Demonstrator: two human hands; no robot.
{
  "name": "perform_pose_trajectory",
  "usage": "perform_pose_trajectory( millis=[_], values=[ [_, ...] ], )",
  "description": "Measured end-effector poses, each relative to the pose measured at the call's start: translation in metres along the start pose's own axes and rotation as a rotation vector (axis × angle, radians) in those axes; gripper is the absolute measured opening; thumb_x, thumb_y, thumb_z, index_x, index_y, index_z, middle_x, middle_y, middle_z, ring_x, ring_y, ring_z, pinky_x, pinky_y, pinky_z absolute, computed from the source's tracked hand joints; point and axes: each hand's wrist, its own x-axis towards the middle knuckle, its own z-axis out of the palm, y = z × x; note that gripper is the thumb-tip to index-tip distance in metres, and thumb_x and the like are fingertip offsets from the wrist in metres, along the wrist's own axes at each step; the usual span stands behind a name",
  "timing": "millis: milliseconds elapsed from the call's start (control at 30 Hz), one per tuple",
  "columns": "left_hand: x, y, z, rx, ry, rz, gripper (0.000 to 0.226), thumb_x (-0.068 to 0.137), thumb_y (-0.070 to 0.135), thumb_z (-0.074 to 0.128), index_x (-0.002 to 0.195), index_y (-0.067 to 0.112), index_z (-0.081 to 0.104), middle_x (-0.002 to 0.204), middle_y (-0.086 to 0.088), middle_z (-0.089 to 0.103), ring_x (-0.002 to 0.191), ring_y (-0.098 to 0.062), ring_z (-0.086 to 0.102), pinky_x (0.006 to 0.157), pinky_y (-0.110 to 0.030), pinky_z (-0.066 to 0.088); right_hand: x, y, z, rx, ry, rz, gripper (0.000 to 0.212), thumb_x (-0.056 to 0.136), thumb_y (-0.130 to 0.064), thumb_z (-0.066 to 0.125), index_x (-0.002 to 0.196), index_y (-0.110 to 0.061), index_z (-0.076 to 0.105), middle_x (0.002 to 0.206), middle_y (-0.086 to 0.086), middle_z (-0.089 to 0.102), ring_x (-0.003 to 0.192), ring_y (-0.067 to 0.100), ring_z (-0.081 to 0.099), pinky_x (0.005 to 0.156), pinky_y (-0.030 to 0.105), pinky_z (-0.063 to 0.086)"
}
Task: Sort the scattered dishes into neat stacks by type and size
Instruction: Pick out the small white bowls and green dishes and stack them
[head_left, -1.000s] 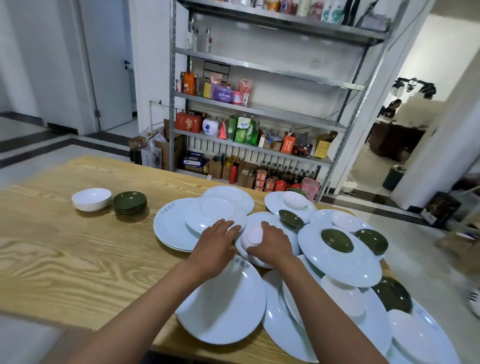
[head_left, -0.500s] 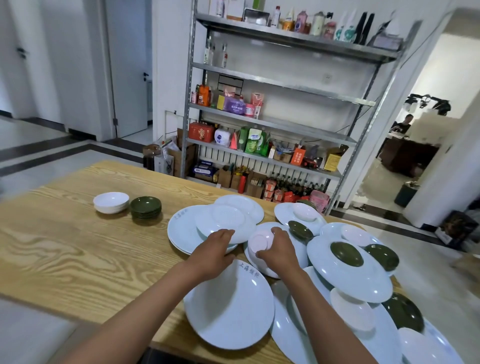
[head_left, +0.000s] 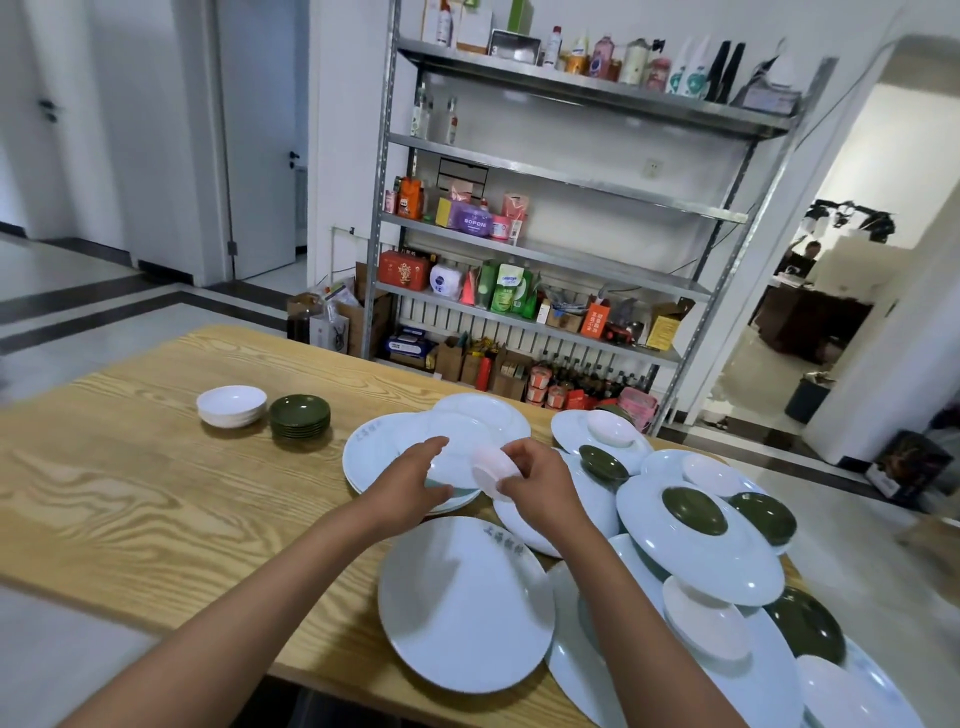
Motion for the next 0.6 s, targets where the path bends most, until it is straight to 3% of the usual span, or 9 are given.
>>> perform_pose_trajectory(
  millis=[133,300,467,533,600],
  values=[
    [-0.011,-0.018,-0.016,-0.006,0.068,0.016,0.070,0.088,0.022,0.066,0.146,0.028,0.028,0.146,0.003,0.036,0.130,-0.017,0.039,0.105,-0.035,0.037,-0.002,-0.030,0.018,-0.062,-0.077,-0.160,0.034,0.076,0.009,0.052,0.081,-0.022,0.063,0.088,-0.006,0.066,0.086,0.011,0.060,0.069,0.020,0.046],
    [-0.028,-0.043,-0.054,-0.003,0.245,0.102,0.041,0.087,0.019,0.066,0.127,0.022,0.055,0.127,0.001,0.054,0.117,-0.016,0.050,0.094,-0.028,0.041,-0.003,-0.054,0.066,-0.119,-0.100,-0.323,0.031,0.078,0.010,0.054,0.078,-0.021,0.058,0.100,-0.003,0.059,0.099,0.012,0.054,0.078,0.020,0.043],
    [-0.051,-0.075,-0.095,-0.099,0.368,0.074,0.020,0.082,0.017,0.072,0.100,0.026,0.067,0.117,0.007,0.061,0.108,-0.009,0.057,0.085,-0.037,0.052,0.005,-0.072,0.123,-0.095,-0.117,-0.353,0.032,0.085,0.004,0.057,0.083,-0.028,0.058,0.137,-0.001,0.047,0.130,0.012,0.040,0.103,0.033,0.041],
    [-0.061,-0.087,-0.109,-0.053,0.471,0.025,0.018,0.081,0.019,0.074,0.097,0.025,0.068,0.114,0.008,0.063,0.103,-0.008,0.058,0.083,-0.034,0.051,0.007,-0.079,0.146,-0.068,-0.143,-0.393,0.026,0.088,-0.001,0.058,0.095,-0.026,0.061,0.136,-0.002,0.047,0.128,0.015,0.043,0.103,0.035,0.042],
    [-0.069,-0.098,-0.124,0.017,0.564,-0.018,0.017,0.079,0.022,0.075,0.095,0.024,0.069,0.112,0.008,0.065,0.100,-0.009,0.059,0.079,-0.032,0.049,0.009,-0.085,0.169,-0.059,-0.165,-0.431,0.037,0.091,-0.003,0.053,0.123,-0.020,0.056,0.137,-0.001,0.046,0.127,0.016,0.045,0.104,0.036,0.042]
  ],
)
